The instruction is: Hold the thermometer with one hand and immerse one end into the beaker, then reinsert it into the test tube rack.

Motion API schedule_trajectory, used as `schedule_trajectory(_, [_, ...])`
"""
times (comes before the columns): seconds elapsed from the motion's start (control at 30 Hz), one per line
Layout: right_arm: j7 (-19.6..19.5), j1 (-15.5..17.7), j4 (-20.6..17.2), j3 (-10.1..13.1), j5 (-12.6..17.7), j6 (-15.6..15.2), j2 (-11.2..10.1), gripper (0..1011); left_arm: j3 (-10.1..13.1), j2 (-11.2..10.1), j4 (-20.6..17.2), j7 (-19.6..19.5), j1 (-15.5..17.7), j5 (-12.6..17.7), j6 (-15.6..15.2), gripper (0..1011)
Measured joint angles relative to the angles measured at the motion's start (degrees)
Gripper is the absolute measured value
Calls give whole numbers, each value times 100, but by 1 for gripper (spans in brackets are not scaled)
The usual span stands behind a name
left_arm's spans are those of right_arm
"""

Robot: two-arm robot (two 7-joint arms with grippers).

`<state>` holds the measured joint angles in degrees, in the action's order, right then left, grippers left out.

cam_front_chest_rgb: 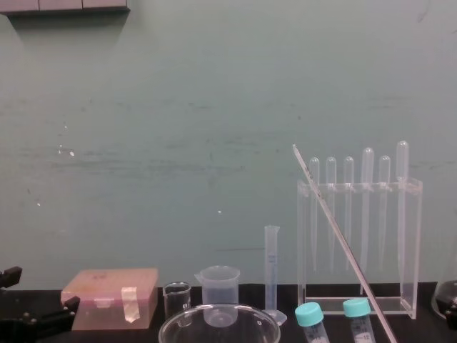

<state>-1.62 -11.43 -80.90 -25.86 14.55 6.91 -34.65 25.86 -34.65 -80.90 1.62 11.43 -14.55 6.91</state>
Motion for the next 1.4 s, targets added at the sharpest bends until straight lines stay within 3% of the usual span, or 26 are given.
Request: schedule_trajectory(1.4, [0, 0, 0, 0, 0, 0, 0, 1003, 0, 0, 0, 0, 0, 0, 0, 1008])
